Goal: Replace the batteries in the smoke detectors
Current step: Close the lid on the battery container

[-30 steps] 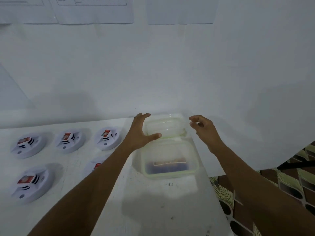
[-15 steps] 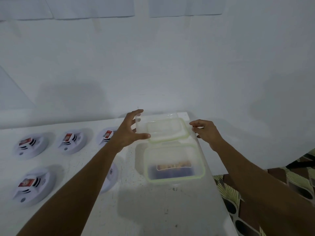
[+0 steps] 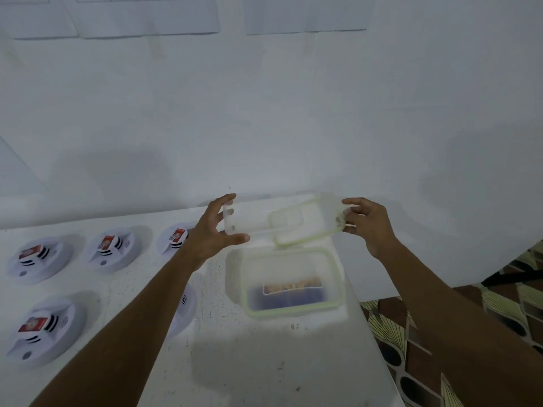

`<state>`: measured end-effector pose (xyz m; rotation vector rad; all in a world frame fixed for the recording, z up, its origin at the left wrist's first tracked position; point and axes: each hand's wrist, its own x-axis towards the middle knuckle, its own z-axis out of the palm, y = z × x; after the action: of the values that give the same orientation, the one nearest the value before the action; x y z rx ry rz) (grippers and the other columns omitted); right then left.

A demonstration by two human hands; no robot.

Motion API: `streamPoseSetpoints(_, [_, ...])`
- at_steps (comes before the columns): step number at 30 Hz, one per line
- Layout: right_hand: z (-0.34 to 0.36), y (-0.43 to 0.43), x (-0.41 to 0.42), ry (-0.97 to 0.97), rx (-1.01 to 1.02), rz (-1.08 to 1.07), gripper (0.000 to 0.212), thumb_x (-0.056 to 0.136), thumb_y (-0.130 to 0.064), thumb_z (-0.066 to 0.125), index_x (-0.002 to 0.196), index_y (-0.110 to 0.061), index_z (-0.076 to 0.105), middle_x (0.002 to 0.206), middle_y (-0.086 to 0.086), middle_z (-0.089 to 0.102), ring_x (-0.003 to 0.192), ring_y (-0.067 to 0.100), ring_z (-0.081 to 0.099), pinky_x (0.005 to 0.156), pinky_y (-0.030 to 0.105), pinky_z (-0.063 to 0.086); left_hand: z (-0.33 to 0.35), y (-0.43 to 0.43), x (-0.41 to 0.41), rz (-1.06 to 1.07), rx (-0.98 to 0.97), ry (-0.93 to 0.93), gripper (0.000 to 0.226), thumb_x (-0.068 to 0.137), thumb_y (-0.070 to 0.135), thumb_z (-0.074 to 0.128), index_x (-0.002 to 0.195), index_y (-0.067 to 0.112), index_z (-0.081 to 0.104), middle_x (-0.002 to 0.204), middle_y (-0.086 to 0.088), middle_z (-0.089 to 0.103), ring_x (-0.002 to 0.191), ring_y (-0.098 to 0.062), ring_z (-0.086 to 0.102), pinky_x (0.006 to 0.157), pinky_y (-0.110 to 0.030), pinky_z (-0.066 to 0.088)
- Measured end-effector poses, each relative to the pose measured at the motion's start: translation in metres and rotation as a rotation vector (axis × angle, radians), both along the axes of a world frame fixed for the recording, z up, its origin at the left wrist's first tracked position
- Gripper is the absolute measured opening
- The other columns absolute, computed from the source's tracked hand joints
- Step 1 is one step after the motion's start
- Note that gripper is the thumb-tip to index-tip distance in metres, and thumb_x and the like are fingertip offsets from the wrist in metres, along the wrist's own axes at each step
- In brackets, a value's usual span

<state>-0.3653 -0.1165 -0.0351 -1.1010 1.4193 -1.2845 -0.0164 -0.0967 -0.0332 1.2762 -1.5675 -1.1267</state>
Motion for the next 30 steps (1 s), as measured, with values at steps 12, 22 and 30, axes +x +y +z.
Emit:
streamPoseSetpoints(12, [0.107, 0.028, -0.022, 0.038, -0.403, -0.093, 0.026, 0.085, 0.003, 0.064, 0.106, -0.011, 0.070, 0.087, 0.013, 0.063, 0.079, 0.033, 0.071, 0.074, 0.046, 0.060, -0.001, 0.004, -0.024, -0.039, 0.065, 0.037, 0.098, 0.061, 0.031, 0.086, 0.143, 0.034, 0.034, 0.151, 0.011, 0.034, 0.140, -0.015, 0.035, 0.104, -0.039, 0.043])
streamPoseSetpoints(22, [0.132, 0.044, 0.022, -0.144, -0.462, -0.088, 0.026, 0.086, 0.006, 0.063, 0.104, -0.012, 0.069, 0.086, 0.011, 0.062, 0.079, 0.034, 0.071, 0.072, 0.043, 0.060, 0.029, 0.014, -0.019, 0.072, -0.074, -0.027, 0.079, 0.080, 0.035, 0.075, 0.146, 0.033, 0.032, 0.151, 0.008, 0.035, 0.134, -0.013, 0.038, 0.107, -0.032, 0.038])
streamPoseSetpoints(30, [0.093, 0.044, 0.064, -0.149, -0.233, 0.054, 0.033, 0.087, 0.009, 0.063, 0.110, -0.014, 0.067, 0.087, 0.011, 0.065, 0.082, 0.028, 0.071, 0.073, 0.041, 0.060, 0.050, 0.033, -0.010, 0.101, -0.074, 0.178, 0.046, 0.092, 0.000, 0.060, 0.132, 0.020, 0.050, 0.108, -0.020, 0.066, 0.077, -0.022, 0.066, 0.068, -0.037, 0.058])
